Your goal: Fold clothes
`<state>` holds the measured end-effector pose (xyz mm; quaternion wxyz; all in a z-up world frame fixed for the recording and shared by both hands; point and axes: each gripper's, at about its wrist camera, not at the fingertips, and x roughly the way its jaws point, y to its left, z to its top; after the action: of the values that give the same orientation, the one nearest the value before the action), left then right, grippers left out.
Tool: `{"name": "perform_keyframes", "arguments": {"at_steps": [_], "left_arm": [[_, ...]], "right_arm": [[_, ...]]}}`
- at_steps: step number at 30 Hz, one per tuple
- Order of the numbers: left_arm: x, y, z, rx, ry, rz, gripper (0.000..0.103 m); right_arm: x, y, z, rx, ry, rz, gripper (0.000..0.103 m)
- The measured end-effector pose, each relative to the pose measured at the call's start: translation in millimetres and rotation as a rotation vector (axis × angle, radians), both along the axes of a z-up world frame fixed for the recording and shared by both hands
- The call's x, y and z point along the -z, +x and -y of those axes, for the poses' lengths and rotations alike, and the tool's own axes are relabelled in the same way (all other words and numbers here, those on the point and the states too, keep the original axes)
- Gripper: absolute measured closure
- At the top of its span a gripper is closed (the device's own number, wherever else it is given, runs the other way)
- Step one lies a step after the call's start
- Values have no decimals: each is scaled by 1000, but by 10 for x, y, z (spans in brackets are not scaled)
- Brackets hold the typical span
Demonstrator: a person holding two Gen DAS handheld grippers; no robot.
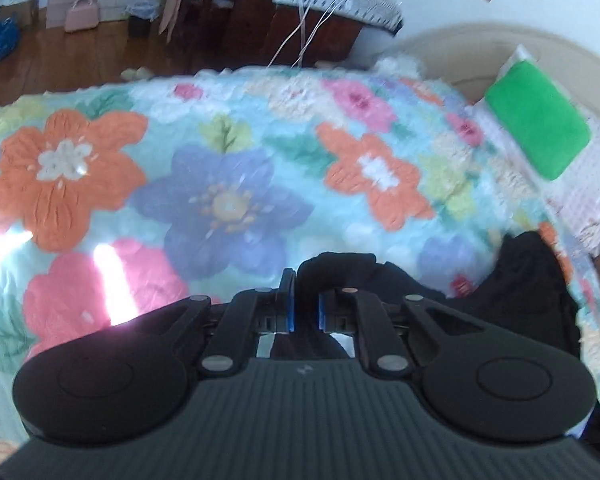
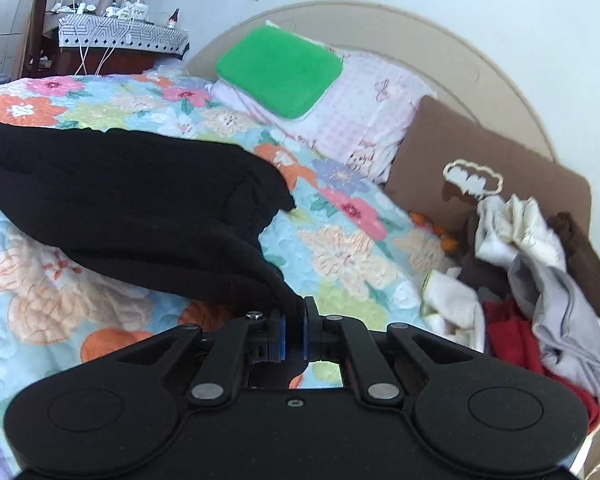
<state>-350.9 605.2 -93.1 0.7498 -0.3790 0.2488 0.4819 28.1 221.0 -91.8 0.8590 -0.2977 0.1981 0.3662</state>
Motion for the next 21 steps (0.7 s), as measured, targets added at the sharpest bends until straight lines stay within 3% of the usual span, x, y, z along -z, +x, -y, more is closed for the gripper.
{"name": "perform_keyframes", "arguments": {"at_steps": [1, 4, 6, 9, 12, 14, 16, 18, 20, 21], "left_arm": [[119, 6, -43, -8, -46, -30, 93], [243, -90, -107, -37, -130, 19, 91], [171, -121, -75, -53, -97, 14, 85], [56, -102, 24, -46, -28, -63, 83], [-8, -2, 201, 90, -46, -14, 83], [-45, 179, 334, 159, -50, -11, 83], [-82, 361, 468, 228, -54, -8, 78], [-75, 523, 583, 281, -70, -3, 65], [-4, 662, 708, 317, -100, -9, 60], [36, 716, 766, 331, -102, -30, 57]], "right_arm": [[45, 46, 32, -8, -9, -40, 95], [88, 61, 169, -5, 45, -90, 95], [85, 46, 248, 5, 91, -115, 94], [100, -8, 235, 14, 26, -80, 93], [6, -55, 274, 46, 17, -15, 93], [-158, -39, 303, 36, 90, -17, 83], [-270, 29, 207, -2, 127, -87, 79], [-287, 63, 1, -54, 126, -160, 70], [-283, 80, -216, -99, 117, -221, 43], [-253, 62, -340, -112, 100, -234, 41]]}}
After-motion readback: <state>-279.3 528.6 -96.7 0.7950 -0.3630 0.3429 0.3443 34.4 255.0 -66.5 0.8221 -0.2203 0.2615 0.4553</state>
